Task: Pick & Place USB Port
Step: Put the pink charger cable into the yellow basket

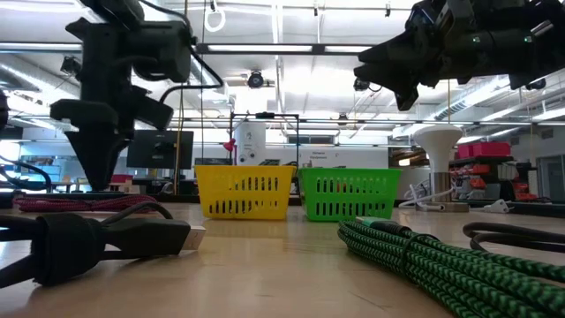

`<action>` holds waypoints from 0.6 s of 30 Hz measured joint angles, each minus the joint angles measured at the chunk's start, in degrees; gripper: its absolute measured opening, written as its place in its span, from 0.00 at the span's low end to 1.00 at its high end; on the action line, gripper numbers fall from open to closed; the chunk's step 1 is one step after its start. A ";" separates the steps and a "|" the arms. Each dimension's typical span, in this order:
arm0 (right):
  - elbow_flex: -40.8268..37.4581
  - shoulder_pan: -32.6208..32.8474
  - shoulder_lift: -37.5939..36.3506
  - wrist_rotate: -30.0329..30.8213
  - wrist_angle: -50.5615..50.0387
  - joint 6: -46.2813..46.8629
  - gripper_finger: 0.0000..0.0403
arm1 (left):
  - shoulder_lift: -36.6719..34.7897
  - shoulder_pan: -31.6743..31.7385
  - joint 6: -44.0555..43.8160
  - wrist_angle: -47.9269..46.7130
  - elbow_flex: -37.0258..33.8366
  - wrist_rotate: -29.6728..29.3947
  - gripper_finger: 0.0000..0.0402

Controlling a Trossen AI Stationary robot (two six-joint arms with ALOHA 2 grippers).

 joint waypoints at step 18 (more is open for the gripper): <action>0.00 0.00 0.00 -0.04 -0.09 0.01 0.34 | 7.71 2.26 4.32 5.81 0.01 0.67 0.30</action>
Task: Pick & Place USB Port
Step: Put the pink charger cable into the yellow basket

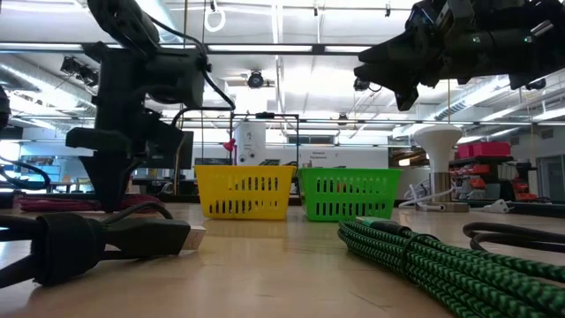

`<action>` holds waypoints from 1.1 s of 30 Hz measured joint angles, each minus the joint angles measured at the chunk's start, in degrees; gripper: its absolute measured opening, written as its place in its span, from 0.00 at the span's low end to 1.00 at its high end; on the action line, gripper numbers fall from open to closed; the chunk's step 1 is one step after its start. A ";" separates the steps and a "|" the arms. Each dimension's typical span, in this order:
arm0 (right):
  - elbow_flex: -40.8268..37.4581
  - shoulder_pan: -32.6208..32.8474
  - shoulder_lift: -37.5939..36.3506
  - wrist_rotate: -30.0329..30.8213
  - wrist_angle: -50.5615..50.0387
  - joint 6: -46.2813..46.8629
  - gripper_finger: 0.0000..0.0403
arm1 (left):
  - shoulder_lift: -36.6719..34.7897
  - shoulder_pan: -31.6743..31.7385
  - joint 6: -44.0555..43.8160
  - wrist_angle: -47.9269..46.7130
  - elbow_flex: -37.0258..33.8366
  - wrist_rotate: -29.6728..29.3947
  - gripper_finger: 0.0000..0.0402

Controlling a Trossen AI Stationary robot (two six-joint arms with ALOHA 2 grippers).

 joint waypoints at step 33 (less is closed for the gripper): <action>0.00 -0.02 0.00 0.11 -0.97 -0.02 0.34 | -7.52 -0.67 -12.21 12.76 18.81 2.91 0.05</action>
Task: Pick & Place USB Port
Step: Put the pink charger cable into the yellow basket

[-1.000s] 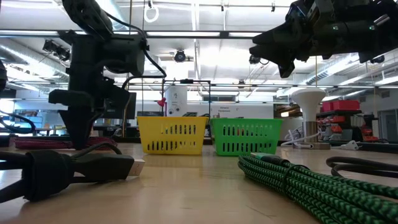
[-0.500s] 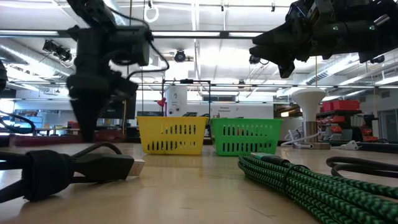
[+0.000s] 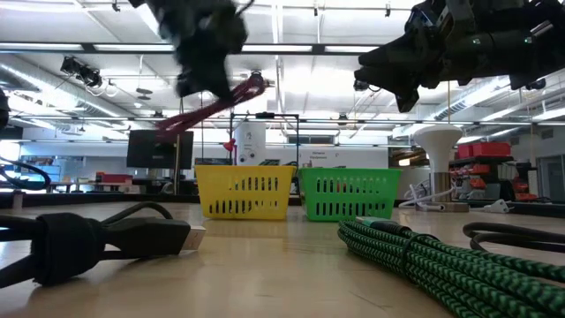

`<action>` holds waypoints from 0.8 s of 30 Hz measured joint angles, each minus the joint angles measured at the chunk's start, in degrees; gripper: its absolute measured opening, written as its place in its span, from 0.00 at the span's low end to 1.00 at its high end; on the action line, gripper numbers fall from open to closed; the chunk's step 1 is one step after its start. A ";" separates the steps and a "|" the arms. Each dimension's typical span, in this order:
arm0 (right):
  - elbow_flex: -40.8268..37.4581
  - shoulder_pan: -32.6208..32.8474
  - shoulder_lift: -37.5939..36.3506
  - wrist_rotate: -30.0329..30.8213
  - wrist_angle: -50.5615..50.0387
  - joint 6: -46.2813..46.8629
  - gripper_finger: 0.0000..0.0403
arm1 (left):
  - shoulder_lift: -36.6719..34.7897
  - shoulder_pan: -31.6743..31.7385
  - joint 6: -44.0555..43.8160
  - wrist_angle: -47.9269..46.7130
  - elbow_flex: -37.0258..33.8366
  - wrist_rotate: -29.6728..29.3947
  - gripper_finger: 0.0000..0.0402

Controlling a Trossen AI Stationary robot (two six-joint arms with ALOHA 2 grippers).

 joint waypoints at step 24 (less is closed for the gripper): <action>-0.02 0.02 -0.02 -1.53 0.95 -0.43 0.34 | 0.58 -3.12 -16.72 46.72 -24.42 -13.65 0.05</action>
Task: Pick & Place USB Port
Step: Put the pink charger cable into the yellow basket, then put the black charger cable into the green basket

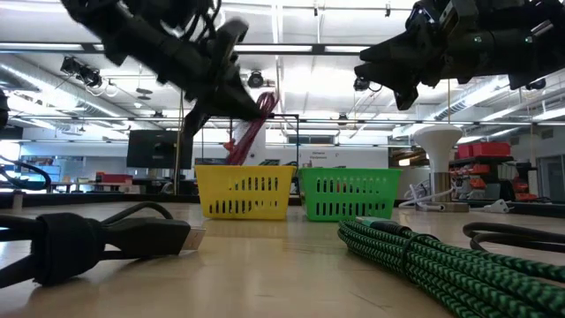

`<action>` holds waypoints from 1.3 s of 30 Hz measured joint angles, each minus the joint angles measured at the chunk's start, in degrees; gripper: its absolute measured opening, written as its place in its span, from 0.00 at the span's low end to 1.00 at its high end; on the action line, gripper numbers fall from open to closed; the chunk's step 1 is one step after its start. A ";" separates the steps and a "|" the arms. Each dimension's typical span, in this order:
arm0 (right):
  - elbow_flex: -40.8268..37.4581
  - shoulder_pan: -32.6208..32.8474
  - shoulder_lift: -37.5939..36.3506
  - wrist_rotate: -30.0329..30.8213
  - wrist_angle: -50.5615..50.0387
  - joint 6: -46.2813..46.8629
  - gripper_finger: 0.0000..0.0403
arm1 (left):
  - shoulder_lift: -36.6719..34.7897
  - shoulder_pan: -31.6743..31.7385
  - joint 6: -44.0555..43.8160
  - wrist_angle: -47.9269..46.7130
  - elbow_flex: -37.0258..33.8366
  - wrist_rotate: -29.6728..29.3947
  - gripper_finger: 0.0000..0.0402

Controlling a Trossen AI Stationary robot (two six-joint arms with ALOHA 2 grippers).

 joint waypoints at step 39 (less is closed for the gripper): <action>0.02 -0.01 0.00 0.02 -0.45 -0.70 0.34 | -13.57 -1.57 -8.08 -16.19 -2.75 10.11 0.37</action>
